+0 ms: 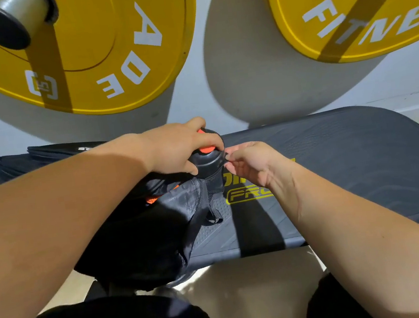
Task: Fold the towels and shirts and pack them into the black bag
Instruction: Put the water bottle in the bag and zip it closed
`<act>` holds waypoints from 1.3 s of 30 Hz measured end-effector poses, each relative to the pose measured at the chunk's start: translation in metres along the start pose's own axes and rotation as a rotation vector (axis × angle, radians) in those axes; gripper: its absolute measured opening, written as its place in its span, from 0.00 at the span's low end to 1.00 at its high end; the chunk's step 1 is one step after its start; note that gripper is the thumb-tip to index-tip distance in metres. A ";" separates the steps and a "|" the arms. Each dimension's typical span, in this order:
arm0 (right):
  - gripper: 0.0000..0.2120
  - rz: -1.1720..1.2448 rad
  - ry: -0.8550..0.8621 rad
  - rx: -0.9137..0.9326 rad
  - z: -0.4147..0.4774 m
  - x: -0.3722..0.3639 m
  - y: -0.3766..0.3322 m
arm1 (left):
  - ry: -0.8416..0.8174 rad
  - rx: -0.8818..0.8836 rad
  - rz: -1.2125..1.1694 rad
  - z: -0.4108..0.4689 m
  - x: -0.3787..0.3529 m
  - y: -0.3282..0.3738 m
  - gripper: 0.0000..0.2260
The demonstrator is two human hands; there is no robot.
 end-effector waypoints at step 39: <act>0.12 -0.240 0.041 0.284 -0.098 -0.075 0.061 | 0.432 0.631 0.035 -0.182 -0.004 -0.028 0.06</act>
Point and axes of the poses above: each hand's wrist, its own z-axis towards the middle knuckle, its own x-axis out of the back of the hand, y = z × x, the point moved 4 cm from there along z, towards the middle knuckle, and after that the axes turned 6 degrees about z, right-handed, at the moved point
